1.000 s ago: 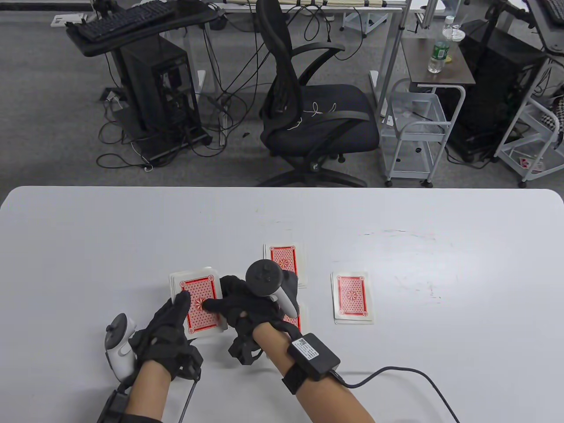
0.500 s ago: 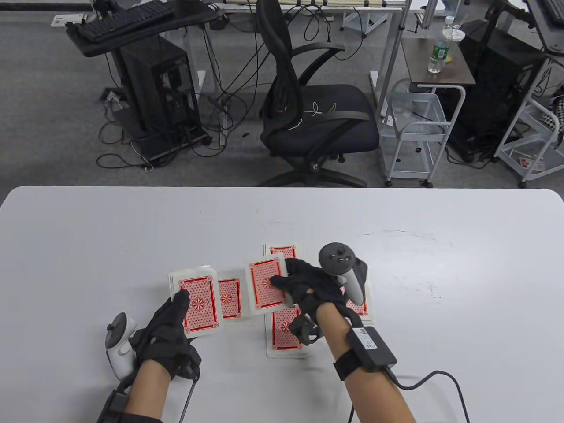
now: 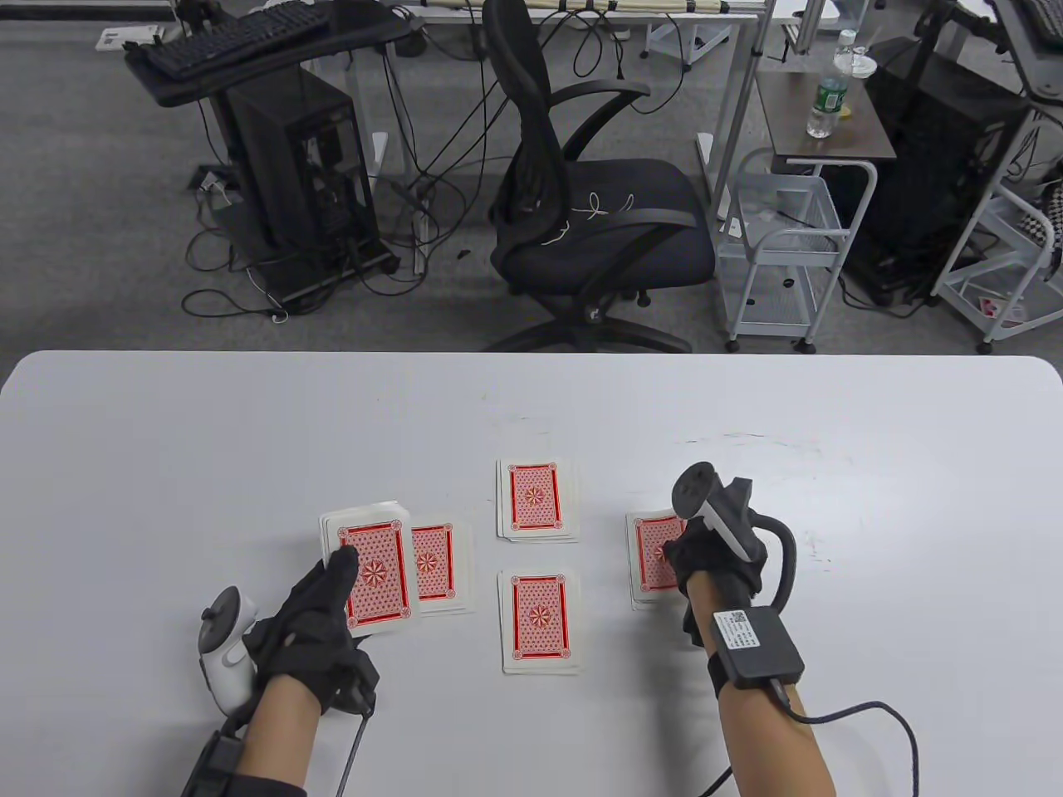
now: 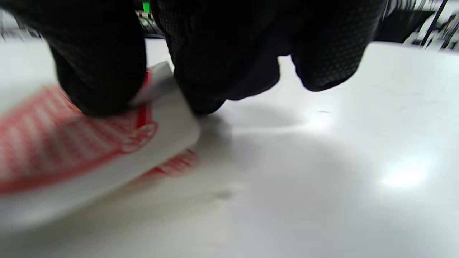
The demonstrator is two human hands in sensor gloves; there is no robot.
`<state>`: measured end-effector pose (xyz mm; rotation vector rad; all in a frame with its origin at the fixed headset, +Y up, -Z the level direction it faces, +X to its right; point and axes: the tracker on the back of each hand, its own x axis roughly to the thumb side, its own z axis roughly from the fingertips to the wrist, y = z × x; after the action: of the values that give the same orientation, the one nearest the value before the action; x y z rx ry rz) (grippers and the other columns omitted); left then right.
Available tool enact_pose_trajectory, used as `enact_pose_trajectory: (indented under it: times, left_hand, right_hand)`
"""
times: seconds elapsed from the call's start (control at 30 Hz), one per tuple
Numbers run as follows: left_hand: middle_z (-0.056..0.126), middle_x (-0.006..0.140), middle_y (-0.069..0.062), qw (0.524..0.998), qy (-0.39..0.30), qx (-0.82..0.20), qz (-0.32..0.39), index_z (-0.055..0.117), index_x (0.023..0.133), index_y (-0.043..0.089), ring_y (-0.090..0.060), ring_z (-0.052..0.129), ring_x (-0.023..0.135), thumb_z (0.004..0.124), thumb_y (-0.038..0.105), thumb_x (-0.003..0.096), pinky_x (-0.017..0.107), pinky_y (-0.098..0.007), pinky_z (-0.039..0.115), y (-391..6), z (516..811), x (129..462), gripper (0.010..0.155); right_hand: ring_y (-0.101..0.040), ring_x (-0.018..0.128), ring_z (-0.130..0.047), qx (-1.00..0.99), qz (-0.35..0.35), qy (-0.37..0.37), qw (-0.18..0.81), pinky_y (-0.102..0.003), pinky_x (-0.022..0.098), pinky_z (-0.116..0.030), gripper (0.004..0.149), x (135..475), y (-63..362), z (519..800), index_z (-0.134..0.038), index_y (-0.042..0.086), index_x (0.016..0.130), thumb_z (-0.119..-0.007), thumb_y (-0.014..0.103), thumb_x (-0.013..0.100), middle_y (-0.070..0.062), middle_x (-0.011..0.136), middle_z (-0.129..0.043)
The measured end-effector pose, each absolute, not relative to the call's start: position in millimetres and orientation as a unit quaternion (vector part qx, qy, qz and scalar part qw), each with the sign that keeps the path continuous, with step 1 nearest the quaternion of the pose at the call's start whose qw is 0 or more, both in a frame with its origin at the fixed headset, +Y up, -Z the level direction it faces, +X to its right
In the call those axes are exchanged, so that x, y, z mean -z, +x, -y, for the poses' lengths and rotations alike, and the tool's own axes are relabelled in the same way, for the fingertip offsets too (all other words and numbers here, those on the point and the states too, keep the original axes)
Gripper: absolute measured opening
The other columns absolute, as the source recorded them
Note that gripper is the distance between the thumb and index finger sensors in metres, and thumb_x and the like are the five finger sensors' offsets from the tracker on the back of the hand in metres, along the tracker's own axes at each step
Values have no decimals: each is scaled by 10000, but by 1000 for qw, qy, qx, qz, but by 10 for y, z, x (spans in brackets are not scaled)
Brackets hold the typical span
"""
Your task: Four-player card dealing with fan arrangement
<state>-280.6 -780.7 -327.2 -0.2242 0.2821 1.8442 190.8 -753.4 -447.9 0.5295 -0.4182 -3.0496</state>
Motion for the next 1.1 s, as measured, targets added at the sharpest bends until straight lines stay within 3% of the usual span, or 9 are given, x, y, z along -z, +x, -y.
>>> enact_pose_trajectory:
  times: [0.17,0.33,0.47,0.67,0.77,0.87,1.0,1.1]
  left_hand:
    - [942,857,88,592,-93,-791,-123,780,906,333,-229,1030,724,796,548,494,522,-426,890,-2800,7807,3264,465]
    - [945,855,85,587,-96,-796,-111,782,903,331,-233,1031,722,797,547,492,519,-429,890,-2720,7780,3259,465]
    - [945,854,83,583,-104,-799,-105,784,902,329,-236,1031,721,799,544,490,518,-435,888,-2636,7784,3249,465]
    - [950,848,84,593,-130,-790,-86,791,896,330,-235,1033,718,803,544,484,514,-436,889,-2467,7799,3224,464]
    - [954,843,83,602,-136,-784,-74,794,894,328,-235,1036,713,808,543,481,510,-436,892,-2377,7793,3202,465]
    - [959,836,84,607,-131,-780,-77,801,887,328,-235,1037,711,815,542,477,510,-435,893,-2335,7785,3179,462]
    - [956,839,82,604,-139,-782,-67,800,888,326,-234,1037,711,807,541,477,508,-435,893,-2316,7791,3192,464]
    - [957,840,75,594,-147,-789,-60,798,892,321,-239,1038,711,793,540,475,507,-436,894,-2302,7795,3202,471]
  right_hand:
    - [-170,481,-936,985,90,146,21,-563,540,-690,748,4377,1802,7313,-575,123,1052,-863,496,472,-79,858,-780]
    - [-184,500,-956,989,63,45,-129,-563,530,-702,710,4109,1335,6925,-579,100,1050,-835,479,507,-95,862,-781]
    - [-196,525,-968,962,74,-38,-261,-563,530,-707,682,3845,808,6793,-583,93,1046,-813,473,529,-105,871,-780]
    - [-276,640,-951,900,76,-127,-410,-599,548,-684,718,3627,191,6967,-564,76,1050,-813,494,522,-134,910,-741]
    - [-283,661,-949,878,105,-136,-446,-619,559,-671,708,3611,23,7149,-601,101,1011,-883,467,476,-92,881,-758]
    - [-233,539,-999,865,107,-102,-479,-611,537,-700,557,3614,16,7227,-711,145,903,-935,365,443,-27,746,-843]
    - [-189,467,-1068,865,101,-99,-482,-579,525,-743,553,3649,130,7221,-780,123,874,-959,361,408,-20,670,-927]
    - [-202,495,-1087,827,135,-109,-534,-572,530,-745,560,3710,253,7302,-753,74,906,-924,323,434,-32,675,-945]
